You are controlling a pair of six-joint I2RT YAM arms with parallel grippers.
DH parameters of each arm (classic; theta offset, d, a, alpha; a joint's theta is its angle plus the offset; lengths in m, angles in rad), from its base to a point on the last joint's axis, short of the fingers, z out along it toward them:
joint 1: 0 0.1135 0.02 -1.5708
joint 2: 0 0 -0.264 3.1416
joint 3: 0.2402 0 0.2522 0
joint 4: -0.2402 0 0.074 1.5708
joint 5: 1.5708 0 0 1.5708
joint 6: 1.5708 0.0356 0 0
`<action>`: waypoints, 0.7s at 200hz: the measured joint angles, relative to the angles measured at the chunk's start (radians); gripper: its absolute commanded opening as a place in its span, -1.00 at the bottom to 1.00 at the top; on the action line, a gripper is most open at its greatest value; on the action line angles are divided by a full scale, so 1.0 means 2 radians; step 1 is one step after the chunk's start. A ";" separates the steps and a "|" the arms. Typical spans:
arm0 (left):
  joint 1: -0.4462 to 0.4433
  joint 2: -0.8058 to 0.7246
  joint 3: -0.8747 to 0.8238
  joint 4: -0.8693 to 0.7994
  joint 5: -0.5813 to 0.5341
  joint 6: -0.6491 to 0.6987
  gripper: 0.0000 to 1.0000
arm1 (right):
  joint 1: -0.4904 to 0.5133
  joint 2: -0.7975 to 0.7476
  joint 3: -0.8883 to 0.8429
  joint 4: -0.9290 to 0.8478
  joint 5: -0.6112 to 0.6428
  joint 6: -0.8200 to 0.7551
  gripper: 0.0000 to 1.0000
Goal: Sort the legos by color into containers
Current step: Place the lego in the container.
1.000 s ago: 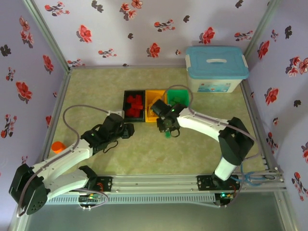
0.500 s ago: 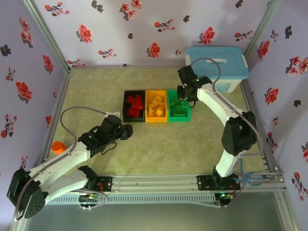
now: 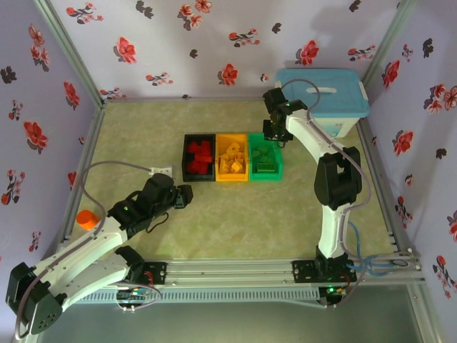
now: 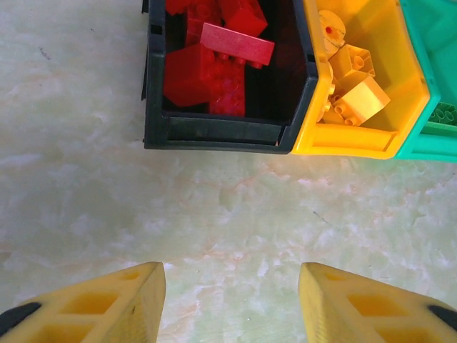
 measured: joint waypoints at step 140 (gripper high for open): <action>0.000 -0.001 0.011 -0.018 -0.034 0.014 0.12 | 0.009 -0.132 -0.130 0.036 0.001 0.000 0.41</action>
